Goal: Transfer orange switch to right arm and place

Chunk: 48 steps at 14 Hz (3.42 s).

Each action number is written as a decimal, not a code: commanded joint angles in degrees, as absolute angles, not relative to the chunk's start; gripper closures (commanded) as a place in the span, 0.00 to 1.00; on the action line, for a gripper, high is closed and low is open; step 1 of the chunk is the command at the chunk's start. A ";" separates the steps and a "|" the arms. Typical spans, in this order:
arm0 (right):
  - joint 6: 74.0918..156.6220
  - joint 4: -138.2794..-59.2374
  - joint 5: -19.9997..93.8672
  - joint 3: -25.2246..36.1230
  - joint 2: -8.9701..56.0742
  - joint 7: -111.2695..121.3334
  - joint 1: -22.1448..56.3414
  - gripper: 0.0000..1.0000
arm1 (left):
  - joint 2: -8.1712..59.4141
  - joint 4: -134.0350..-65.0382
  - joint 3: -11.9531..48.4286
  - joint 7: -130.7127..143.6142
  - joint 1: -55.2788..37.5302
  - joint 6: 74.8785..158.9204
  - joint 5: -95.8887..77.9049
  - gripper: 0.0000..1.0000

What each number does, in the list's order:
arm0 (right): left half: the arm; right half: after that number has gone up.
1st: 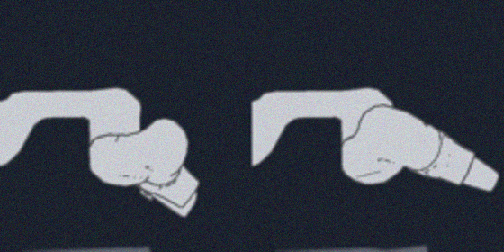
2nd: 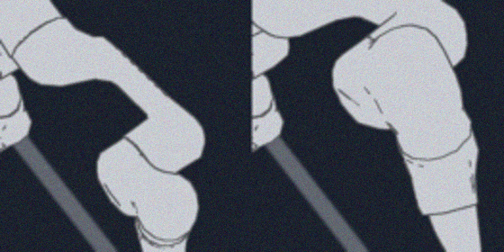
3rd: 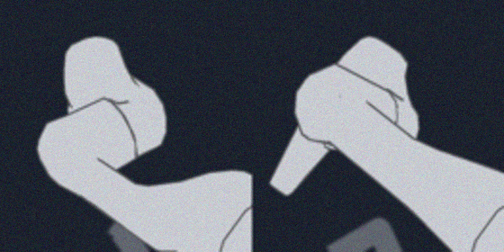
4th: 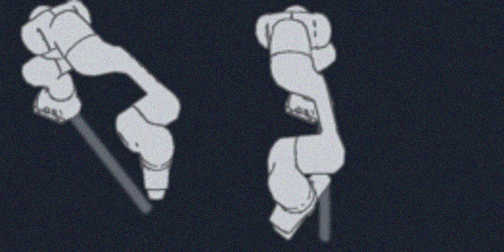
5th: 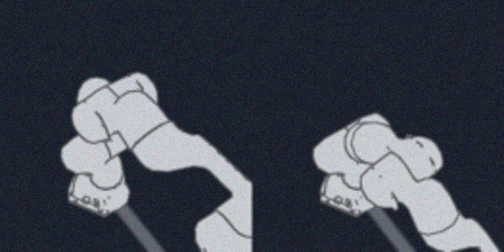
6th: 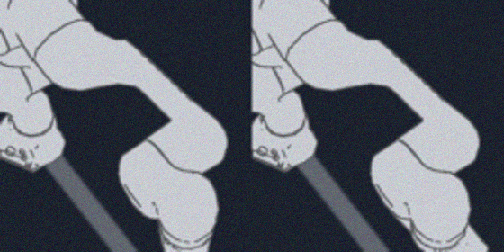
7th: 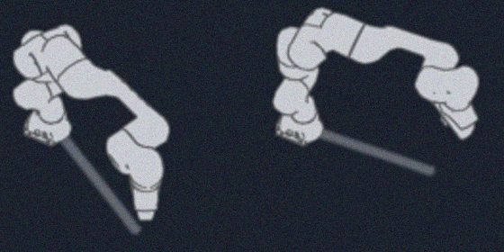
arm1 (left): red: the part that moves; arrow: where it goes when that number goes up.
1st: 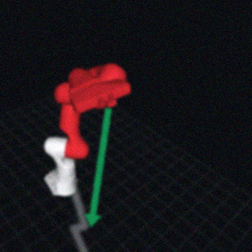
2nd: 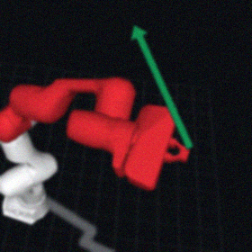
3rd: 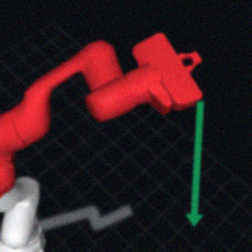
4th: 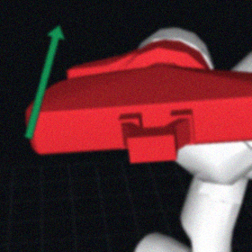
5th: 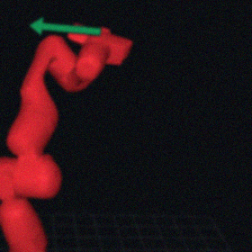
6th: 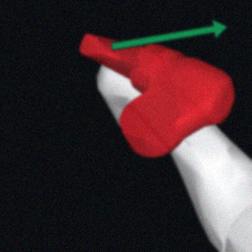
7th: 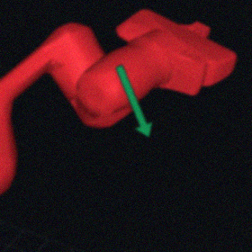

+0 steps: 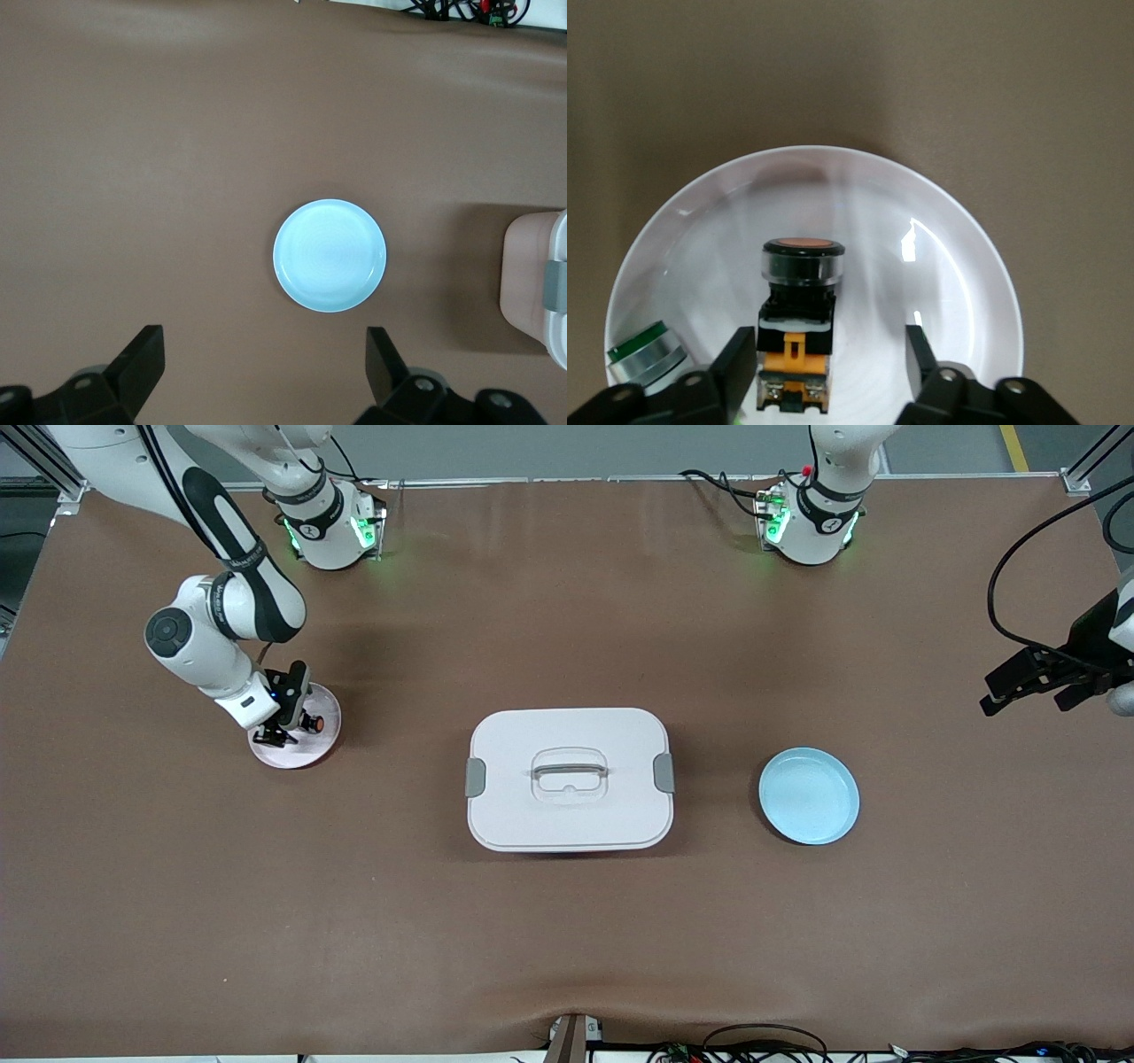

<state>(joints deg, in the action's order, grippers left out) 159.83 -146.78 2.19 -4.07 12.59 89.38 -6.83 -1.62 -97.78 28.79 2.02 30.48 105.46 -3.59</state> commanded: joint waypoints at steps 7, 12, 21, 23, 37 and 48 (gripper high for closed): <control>133.81 -134.93 2.02 -4.04 8.88 88.77 -6.86 0.00 | 1.67 -95.01 24.12 2.20 24.29 103.89 -0.35 0.00; 121.30 -128.59 1.93 -3.78 5.11 88.07 -7.73 0.00 | 1.76 -95.01 8.54 2.20 8.63 103.89 -0.44 0.00; 100.47 -113.04 -2.90 -3.96 1.23 58.30 -9.05 0.00 | 2.64 -95.10 -5.27 2.20 -5.62 103.80 -0.35 0.00; 99.24 -110.93 -2.29 -3.78 1.32 53.64 -10.01 0.00 | 2.64 -95.10 -5.27 2.20 -5.54 103.62 -0.35 0.00; 86.93 -89.75 -0.36 -4.13 3.08 28.59 -11.96 0.00 | 0.70 -91.85 1.58 2.81 0.09 98.81 0.26 0.00; 84.02 -85.87 1.05 -4.40 2.02 8.17 -7.12 0.00 | -0.79 -91.49 2.37 4.57 0.18 90.71 -0.44 0.00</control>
<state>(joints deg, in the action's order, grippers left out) 85.35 -88.03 -0.34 -4.57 1.80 9.33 -6.80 -0.06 -91.89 1.45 4.15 -0.59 92.29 -1.19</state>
